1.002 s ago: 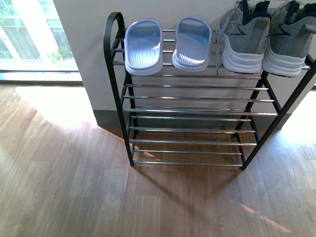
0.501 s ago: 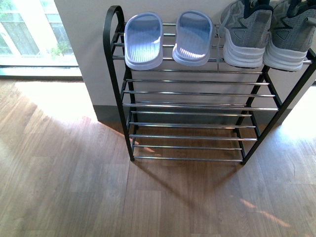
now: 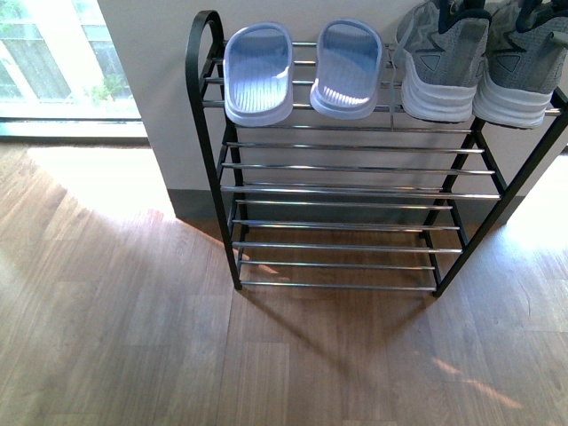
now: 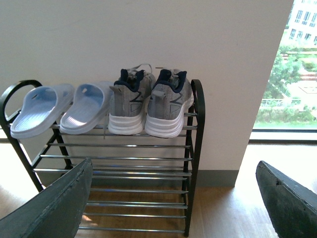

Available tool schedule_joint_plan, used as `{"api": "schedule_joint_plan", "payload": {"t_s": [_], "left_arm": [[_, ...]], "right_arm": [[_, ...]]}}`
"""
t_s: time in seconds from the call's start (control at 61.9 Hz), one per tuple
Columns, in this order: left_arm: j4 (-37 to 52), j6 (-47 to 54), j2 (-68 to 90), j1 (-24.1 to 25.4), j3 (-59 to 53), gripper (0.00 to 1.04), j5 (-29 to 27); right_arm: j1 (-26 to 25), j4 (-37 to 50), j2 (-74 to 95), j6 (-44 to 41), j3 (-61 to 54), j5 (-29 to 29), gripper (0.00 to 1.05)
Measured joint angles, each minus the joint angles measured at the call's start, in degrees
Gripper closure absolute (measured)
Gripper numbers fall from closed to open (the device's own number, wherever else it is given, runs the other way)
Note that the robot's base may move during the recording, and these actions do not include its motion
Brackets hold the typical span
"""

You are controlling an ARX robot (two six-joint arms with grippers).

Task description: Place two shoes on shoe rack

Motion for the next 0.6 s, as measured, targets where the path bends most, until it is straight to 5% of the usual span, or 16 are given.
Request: {"api": "schedule_joint_plan", "payload": {"t_s": [0.598], "left_arm": [[-13.3, 0.0, -13.1, 0.0, 0.0, 1.04, 0.0]], "right_arm": [[0.0, 0.0, 0.0, 0.0, 0.0, 0.0, 0.09]]}}
